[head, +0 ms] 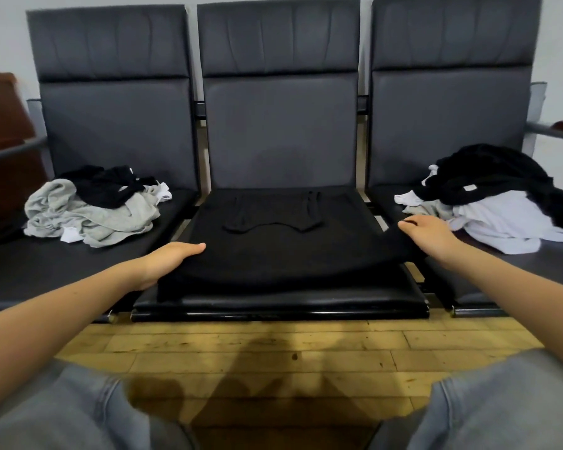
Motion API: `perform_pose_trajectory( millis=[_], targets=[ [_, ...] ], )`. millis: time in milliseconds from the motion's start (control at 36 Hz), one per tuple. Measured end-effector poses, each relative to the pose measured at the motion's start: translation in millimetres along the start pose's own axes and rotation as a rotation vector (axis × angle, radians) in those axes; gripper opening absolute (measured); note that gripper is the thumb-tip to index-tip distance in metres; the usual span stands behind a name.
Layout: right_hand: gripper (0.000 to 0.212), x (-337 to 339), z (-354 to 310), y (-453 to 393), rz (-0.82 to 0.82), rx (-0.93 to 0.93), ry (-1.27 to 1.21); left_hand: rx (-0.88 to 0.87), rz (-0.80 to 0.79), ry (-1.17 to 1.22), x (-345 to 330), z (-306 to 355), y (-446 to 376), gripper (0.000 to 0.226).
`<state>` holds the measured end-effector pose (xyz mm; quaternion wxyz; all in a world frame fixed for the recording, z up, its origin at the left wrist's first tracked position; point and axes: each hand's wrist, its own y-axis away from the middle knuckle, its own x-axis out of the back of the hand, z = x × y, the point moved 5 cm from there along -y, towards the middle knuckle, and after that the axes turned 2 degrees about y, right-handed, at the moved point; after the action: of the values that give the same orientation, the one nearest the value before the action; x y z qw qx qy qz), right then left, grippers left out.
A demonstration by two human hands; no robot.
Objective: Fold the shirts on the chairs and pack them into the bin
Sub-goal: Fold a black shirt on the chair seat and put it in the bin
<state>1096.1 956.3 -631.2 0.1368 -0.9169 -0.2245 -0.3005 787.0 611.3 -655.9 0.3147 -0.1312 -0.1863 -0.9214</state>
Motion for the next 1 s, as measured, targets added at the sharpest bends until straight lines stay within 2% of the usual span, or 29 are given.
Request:
perform_pose_trajectory(
  millis=[56,139,306,444,556,611,722,833,917,1000],
  targets=[
    [0.034,-2.0,2.5,1.4,-0.048,0.02,0.093,0.014,-0.048,-0.006,-2.1,-2.5,2.1,0.033],
    [0.034,-3.6,8.2,-1.0,-0.069,0.021,0.167,-0.001,-0.019,-0.004,1.1,0.4,-1.1,0.033],
    [0.033,-2.0,-3.8,-22.6,0.097,0.07,0.132,-0.197,0.195,-0.172,21.3,25.2,-21.3,0.025],
    [0.031,-14.1,-17.0,-37.3,0.203,0.075,0.053,-0.287,0.39,-0.446,38.1,42.7,-48.0,0.018],
    [0.029,-32.6,-23.1,-60.2,0.174,0.016,-0.033,-0.263,0.511,-0.444,53.0,42.3,-78.9,0.02],
    [0.03,-40.7,-21.6,-77.0,0.154,-0.056,-0.105,-0.236,0.526,-0.456,56.1,42.7,-94.0,0.025],
    [0.025,-51.5,-20.2,-110.2,0.157,-0.139,-0.183,-0.202,0.518,-0.506,62.7,45.8,-125.9,0.022],
    [0.018,-65.5,-26.2,-145.7,0.131,-0.152,-0.315,-0.301,0.525,-0.485,66.9,52.4,-155.8,0.02],
    [0.019,-75.3,-24.5,-172.3,0.176,-0.173,-0.372,-0.393,0.575,-0.436,69.9,53.8,-173.7,0.019],
    [0.017,-82.6,-19.3,-193.9,0.231,-0.195,-0.417,-0.413,0.632,-0.393,75.7,49.1,-191.9,0.015]
  ],
)
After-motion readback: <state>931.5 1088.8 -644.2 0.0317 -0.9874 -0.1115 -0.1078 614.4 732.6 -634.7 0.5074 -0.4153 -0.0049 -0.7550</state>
